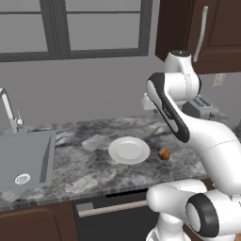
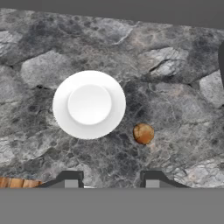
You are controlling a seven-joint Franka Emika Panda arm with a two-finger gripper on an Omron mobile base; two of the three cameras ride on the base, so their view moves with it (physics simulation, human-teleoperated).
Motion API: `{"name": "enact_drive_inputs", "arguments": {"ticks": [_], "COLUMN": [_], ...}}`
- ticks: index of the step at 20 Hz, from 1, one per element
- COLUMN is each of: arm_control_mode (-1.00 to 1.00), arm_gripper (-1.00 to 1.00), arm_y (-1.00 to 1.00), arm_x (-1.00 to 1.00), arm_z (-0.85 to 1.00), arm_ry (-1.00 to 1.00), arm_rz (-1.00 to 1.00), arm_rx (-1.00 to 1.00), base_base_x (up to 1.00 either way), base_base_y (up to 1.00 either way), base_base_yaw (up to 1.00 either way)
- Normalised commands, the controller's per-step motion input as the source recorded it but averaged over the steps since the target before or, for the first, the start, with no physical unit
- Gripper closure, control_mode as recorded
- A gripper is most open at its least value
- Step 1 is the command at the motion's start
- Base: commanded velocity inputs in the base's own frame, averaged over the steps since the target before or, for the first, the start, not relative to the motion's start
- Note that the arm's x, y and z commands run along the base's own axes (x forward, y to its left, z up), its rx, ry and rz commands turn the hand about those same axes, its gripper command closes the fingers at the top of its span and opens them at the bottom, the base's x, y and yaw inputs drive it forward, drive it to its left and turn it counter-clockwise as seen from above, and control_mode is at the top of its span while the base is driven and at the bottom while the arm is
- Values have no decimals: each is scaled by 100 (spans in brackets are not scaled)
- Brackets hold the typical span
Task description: Pick the avocado and bread from the counter and place them on the plate. Then pick the jam from the cabinet and place it next to the plate. Lastly close the cabinet door.
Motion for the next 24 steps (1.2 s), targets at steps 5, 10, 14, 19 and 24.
{"name": "enact_drive_inputs", "arguments": {"ticks": [5, 10, 14, 19, 24], "arm_control_mode": [-100, -100, -100, -100, -100], "arm_gripper": [-100, -100, -100, -100, -100], "arm_y": [0, -4, -17, -50, -56], "arm_x": [0, 1, 17, 17, -4], "arm_z": [0, 0, 0, -13, -39], "arm_ry": [0, 0, 0, 0, 0], "arm_rz": [0, 0, 0, 0, -1], "arm_rx": [0, 0, 0, 0, 0], "base_base_x": [0, 0, 0, 0, 0], "base_base_y": [0, 0, 0, 0, 0], "base_base_yaw": [0, 0, 0, 0, 0]}}
